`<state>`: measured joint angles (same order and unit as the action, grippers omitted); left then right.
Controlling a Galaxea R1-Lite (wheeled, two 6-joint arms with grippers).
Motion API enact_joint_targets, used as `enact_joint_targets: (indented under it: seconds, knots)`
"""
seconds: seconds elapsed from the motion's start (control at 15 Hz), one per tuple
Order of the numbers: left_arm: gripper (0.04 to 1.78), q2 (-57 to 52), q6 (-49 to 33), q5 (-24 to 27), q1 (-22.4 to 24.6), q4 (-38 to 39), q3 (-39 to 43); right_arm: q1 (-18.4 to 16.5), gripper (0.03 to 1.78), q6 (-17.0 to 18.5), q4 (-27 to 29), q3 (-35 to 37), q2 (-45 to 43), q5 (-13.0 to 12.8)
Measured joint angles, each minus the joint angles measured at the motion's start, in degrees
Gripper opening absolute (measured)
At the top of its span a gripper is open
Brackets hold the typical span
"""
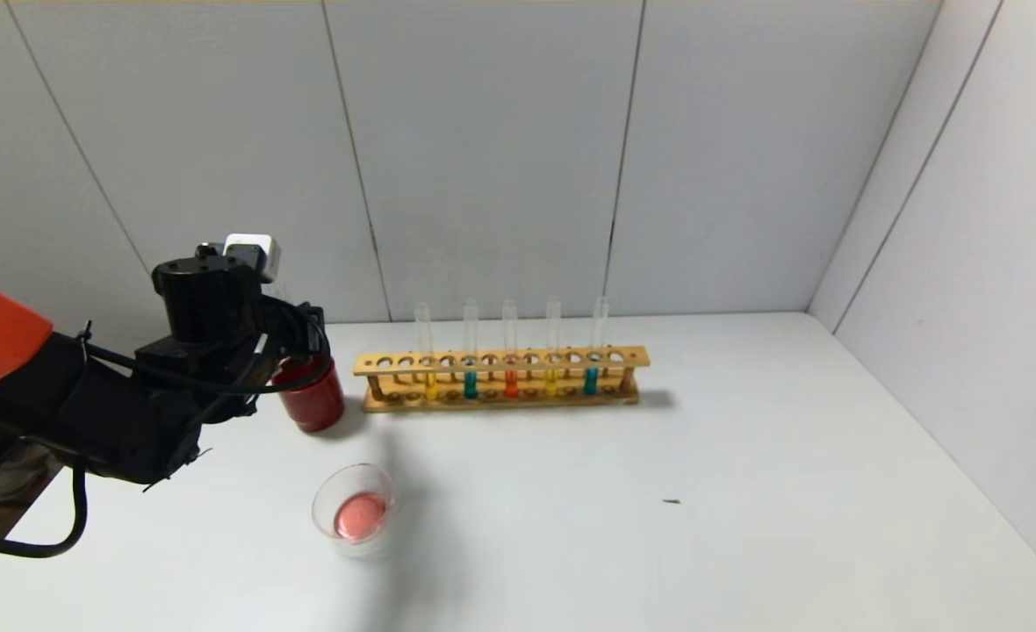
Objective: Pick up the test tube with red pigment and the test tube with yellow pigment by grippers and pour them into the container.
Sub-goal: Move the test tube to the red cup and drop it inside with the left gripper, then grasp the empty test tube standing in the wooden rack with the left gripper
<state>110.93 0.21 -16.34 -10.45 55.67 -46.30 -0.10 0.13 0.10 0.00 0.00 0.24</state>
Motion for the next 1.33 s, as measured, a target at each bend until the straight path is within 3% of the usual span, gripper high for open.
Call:
enact_joint_targets:
  seconds: [0.73, 0.93, 1.13, 1.33]
  knots:
    - [0.34, 9.05, 0.06, 3.83, 4.94, 3.8, -2.73, 0.0, 1.75, 0.0, 0.0, 0.0, 0.0, -0.02]
    - [0.42, 10.35, 0.06, 3.78, 5.18, 3.85, -3.19, 0.0, 1.75, 0.0, 0.0, 0.0, 0.0, -0.02]
    - [0.73, 10.97, 0.04, 3.78, 5.16, 4.13, -3.3, 0.0, 1.75, 0.0, 0.0, 0.0, 0.0, -0.02]
    - [1.27, 11.06, 0.3, 3.63, 5.18, 5.13, -2.99, 0.0, 1.75, -0.02, 0.01, 0.0, 0.0, -0.02]
